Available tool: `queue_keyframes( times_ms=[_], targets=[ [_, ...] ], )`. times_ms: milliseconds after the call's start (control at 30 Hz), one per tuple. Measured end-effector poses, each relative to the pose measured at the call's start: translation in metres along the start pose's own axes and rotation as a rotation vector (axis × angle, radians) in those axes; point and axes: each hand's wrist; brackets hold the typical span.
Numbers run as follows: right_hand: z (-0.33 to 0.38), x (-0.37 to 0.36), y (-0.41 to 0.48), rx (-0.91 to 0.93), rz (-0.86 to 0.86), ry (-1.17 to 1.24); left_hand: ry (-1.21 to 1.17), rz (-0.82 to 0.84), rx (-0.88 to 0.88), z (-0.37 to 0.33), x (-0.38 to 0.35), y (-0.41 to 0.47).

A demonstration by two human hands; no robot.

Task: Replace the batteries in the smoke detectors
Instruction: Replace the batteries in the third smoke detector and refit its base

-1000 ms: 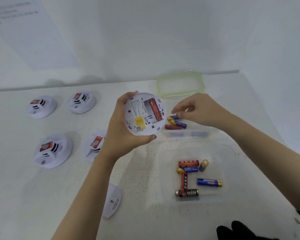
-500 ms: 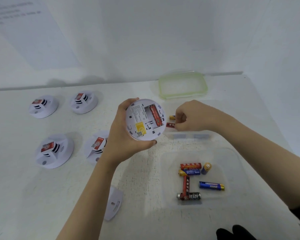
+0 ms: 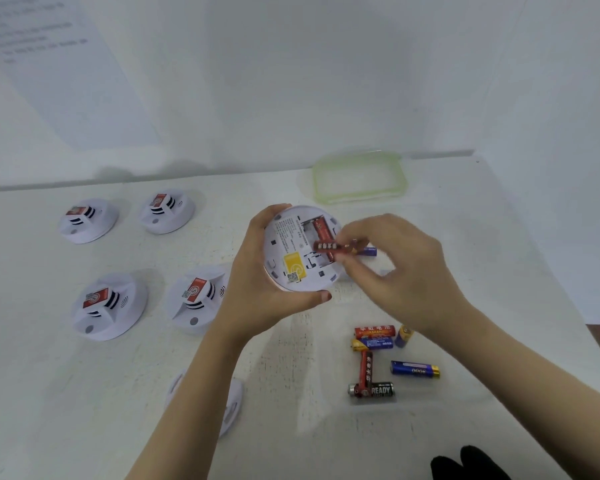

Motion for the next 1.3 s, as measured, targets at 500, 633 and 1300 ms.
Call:
queue_keyframes(
  times_ms=[500,633,1300],
  targets=[
    [-0.006,0.008,-0.012,0.248,0.028,-0.093,-0.044,0.027,-0.030,-0.014,-0.007,-0.006],
    [-0.006,0.011,-0.011,0.104,0.023,-0.003,-0.052,0.054,-0.051,-0.019,-0.011,-0.007],
    [0.015,0.019,-0.007,-0.497,0.253,0.801,0.016,0.071,-0.073,-0.033,-0.013,-0.011]
  ],
)
Point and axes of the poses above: each hand's wrist, its own y-axis towards the middle knuckle, its own x-axis out of the back of the hand, z = x × y, and after that the axes turned 13 degrees about -y, right-handed
